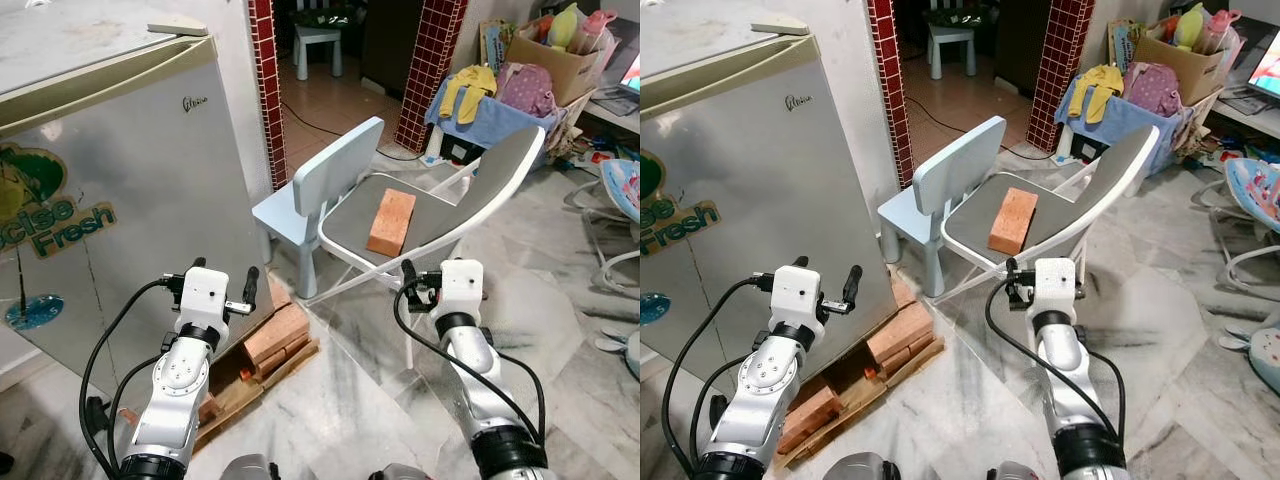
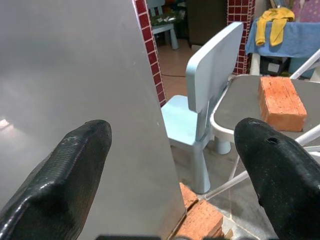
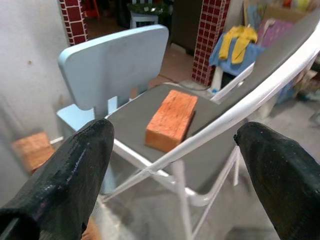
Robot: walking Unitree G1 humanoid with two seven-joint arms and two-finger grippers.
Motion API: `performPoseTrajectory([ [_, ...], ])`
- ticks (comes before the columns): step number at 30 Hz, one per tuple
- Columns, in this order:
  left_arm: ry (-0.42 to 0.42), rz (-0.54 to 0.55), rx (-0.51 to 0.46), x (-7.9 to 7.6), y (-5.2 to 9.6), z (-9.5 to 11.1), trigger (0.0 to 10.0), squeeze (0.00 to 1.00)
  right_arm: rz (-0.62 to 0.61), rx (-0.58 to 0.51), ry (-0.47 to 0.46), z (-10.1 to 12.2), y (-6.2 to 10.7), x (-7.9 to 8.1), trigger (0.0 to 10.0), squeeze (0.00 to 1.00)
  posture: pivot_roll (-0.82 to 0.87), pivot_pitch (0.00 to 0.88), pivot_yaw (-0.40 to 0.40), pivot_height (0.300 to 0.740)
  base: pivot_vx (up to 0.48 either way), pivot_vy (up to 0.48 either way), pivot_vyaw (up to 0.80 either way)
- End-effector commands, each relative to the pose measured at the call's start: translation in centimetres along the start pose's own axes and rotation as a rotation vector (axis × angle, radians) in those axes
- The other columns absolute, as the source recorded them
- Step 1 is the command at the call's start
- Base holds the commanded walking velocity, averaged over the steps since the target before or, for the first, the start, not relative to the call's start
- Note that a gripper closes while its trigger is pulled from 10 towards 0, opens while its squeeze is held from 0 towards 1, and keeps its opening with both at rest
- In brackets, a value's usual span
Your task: Restocking fridge
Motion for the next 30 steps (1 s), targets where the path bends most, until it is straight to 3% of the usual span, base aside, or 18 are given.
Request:
performPoseTrajectory([
  [1, 0.0, -0.002, 0.012, 0.0, 0.1, -0.2, 10.0, 0.0, 0.021, -0.029, 0.029, 0.5, 0.0, 0.6, 10.0, 0.0, 0.07, 0.0, 0.037, 0.74, -0.27, 0.0, 0.0],
  [3, -0.005, -0.007, 0.013, -0.1, 0.1, -0.2, 10.0, 0.0, 0.031, -0.048, 0.068, 0.8, 0.1, 0.9, 10.0, 0.0, 0.07, 0.0, 0.032, 0.74, -0.272, 0.0, 0.0],
  [6, -0.004, 0.0, 0.012, -0.1, 0.0, -0.1, 10.0, 0.0, 0.053, -0.047, 0.049, 0.9, 0.3, 1.2, 10.0, 0.0, 0.07, 0.0, 0.023, 0.74, -0.298, 0.19, 0.0],
  [12, 0.011, 0.013, 0.023, 0.0, 0.0, -0.3, 10.0, 0.0, 0.014, -0.022, 0.105, 0.5, 0.0, 0.4, 10.0, 0.0, 0.08, 0.0, 0.014, 0.74, -0.341, 0.272, 0.0],
  [20, 0.014, 0.011, 0.031, 0.0, 0.1, -0.5, 10.0, 0.0, 0.013, 0.002, 0.078, 0.6, -0.6, 0.2, 10.0, 0.0, 0.09, 0.0, 0.0, 0.74, -0.332, 0.318, -0.22],
  [30, 0.009, -0.014, 0.03, -0.3, 0.2, -0.5, 10.0, 0.0, 0.015, -0.003, 0.067, 0.8, -0.7, 0.3, 10.0, 0.0, 0.09, 0.0, -0.005, 0.74, 0.0, 0.465, 0.0],
])
Point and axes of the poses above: a point about 5 cm out from each wrist's last joint towards the gripper, its own y axis pointing back from the gripper into the wrist, its own z axis along the axis of the wrist's last joint, x = y × z, the point moved 2 cm from there along -y, pointing out of the wrist towards the gripper, and after that the axes turned 9 degrees about y, right-handed, at the moved point
